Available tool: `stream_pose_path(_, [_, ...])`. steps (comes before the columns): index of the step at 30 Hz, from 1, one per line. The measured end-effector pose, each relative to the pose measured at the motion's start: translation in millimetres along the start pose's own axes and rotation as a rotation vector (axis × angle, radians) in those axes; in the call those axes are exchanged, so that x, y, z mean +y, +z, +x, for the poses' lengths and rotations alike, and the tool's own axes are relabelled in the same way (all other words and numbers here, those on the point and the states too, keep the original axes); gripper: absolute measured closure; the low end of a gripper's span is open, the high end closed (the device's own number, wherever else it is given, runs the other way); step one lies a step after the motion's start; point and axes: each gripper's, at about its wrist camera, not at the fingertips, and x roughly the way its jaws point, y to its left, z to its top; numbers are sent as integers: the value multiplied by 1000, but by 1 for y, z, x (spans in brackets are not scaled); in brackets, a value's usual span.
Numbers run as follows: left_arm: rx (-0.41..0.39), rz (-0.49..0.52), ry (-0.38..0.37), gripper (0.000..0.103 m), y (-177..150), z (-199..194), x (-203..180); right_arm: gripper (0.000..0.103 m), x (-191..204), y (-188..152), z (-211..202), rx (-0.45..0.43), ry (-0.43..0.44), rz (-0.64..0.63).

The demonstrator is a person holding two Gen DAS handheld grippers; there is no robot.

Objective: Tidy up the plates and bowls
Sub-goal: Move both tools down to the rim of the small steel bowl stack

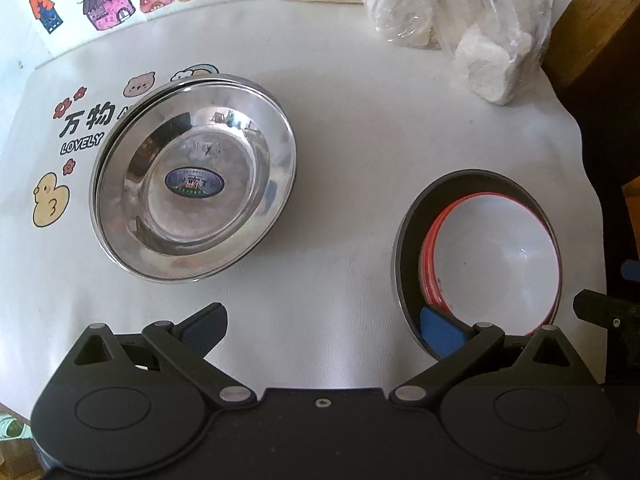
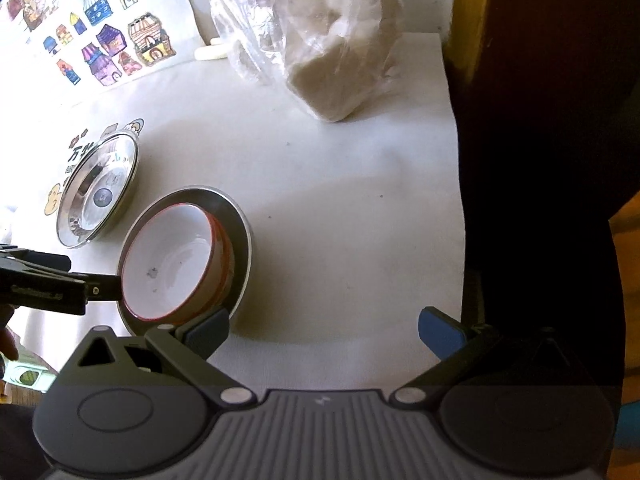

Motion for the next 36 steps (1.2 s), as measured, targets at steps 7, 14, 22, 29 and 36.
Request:
stream_pose_path(7, [24, -7, 13, 1, 4, 7, -5, 0, 1, 4, 8, 23, 9, -33])
stream_pose_path(14, [42, -33, 18, 1, 5, 12, -6, 0, 2, 4, 13, 14, 10, -56])
stream_pose_path(22, [49, -33, 20, 1, 8, 16, -5, 0, 9, 9, 17, 12, -1, -102])
stream_pose_path(29, [36, -5, 12, 11, 9, 14, -8, 5, 14, 14, 29, 26, 8, -126])
stream_pose_path(36, [29, -14, -59, 36, 11, 12, -8, 26, 16, 14, 32, 23, 63, -122])
